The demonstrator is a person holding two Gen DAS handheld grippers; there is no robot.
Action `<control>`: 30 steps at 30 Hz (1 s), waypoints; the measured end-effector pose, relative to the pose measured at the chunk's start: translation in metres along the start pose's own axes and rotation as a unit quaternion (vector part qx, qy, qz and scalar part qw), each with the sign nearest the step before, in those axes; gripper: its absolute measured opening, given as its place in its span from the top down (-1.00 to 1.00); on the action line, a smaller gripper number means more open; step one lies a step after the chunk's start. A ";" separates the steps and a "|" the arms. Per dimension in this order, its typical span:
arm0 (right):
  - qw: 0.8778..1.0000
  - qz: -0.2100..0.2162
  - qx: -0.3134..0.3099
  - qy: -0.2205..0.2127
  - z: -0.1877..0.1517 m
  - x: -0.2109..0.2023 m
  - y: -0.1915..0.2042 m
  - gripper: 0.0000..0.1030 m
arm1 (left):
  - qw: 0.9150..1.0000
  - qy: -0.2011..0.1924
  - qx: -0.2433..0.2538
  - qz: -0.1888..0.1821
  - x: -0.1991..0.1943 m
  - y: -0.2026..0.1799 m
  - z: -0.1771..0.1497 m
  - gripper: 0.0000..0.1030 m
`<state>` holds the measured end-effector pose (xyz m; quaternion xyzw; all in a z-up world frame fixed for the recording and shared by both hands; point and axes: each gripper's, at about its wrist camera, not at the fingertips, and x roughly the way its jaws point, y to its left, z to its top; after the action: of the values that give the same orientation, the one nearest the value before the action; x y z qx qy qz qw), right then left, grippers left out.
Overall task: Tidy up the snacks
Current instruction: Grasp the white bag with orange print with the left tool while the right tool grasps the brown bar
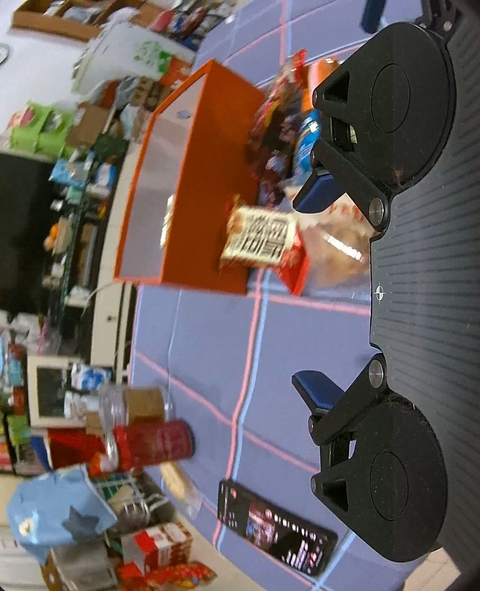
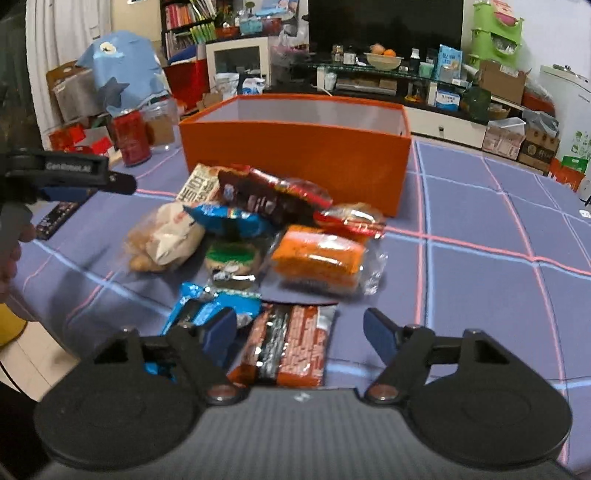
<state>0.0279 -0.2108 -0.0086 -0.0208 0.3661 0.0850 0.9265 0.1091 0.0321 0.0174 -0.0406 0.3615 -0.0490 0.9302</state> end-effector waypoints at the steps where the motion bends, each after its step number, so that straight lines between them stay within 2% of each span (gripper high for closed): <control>1: 1.000 -0.004 -0.004 0.000 -0.001 0.002 0.001 -0.48 | 1.000 0.005 0.003 -0.002 0.004 -0.003 -0.001 -0.42; 6: 1.000 -0.010 -0.002 0.011 -0.004 0.015 0.003 -0.57 | 1.000 0.023 -0.008 -0.004 0.016 -0.008 -0.004 -0.51; 10: 1.000 0.002 0.010 0.028 -0.006 0.025 0.003 -0.57 | 1.000 0.029 -0.004 -0.003 0.020 -0.012 -0.007 -0.54; 15: 0.999 -0.002 0.012 0.052 -0.006 0.036 0.005 -0.38 | 0.999 0.045 0.004 0.005 0.029 -0.018 -0.013 -0.56; 17: 0.998 -0.003 0.018 0.062 -0.006 0.039 0.003 -0.38 | 0.999 0.047 0.003 0.002 0.031 -0.020 -0.014 -0.56; 22: 0.998 -0.004 0.009 0.062 -0.008 0.040 0.006 -0.46 | 0.999 0.044 -0.004 -0.020 0.034 -0.024 -0.011 -0.57; 26: 0.998 -0.007 -0.001 0.061 -0.008 0.040 0.010 -0.48 | 0.998 0.063 0.001 -0.012 0.046 -0.028 -0.014 -0.61; 30: 0.998 -0.007 -0.001 0.061 -0.008 0.041 0.009 -0.48 | 0.996 0.084 -0.006 -0.023 0.056 -0.029 -0.018 -0.61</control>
<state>0.0504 -0.1969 -0.0420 -0.0291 0.4216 0.0771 0.9030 0.1357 -0.0039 -0.0302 -0.0502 0.4381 -0.0712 0.8947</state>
